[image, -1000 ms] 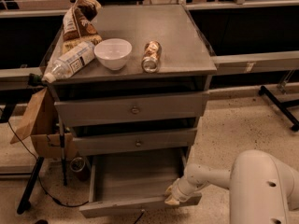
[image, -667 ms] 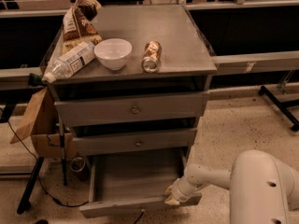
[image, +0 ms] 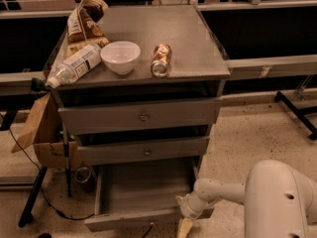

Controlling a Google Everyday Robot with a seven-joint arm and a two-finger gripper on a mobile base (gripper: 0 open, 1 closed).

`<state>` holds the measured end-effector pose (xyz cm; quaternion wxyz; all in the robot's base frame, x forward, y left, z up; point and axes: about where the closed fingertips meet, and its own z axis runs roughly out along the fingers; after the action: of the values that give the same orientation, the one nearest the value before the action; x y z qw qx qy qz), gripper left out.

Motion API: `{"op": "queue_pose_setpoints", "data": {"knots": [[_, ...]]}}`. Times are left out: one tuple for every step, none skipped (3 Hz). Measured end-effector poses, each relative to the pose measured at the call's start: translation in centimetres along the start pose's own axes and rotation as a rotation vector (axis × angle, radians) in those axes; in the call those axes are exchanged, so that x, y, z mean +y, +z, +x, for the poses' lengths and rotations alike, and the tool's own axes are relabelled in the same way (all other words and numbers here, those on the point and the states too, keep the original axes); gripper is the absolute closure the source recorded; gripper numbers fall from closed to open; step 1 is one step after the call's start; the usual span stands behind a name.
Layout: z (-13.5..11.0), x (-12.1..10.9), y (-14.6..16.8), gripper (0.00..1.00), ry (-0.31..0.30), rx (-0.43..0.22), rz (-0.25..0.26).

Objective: Open bottom drawer

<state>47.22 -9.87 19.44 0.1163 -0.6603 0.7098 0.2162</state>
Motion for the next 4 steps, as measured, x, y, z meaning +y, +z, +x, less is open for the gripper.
{"op": "queue_pose_setpoints", "data": {"knots": [[0.5,2.1,1.2,0.0,-0.038,0.005,-0.03],[0.8,3.3,1.9,0.0,-0.063,0.007,-0.052],[1.0,3.7,2.3,0.17,-0.069,0.01,-0.062],[1.1,3.9,2.4,0.4,-0.072,0.011,-0.064]]}}
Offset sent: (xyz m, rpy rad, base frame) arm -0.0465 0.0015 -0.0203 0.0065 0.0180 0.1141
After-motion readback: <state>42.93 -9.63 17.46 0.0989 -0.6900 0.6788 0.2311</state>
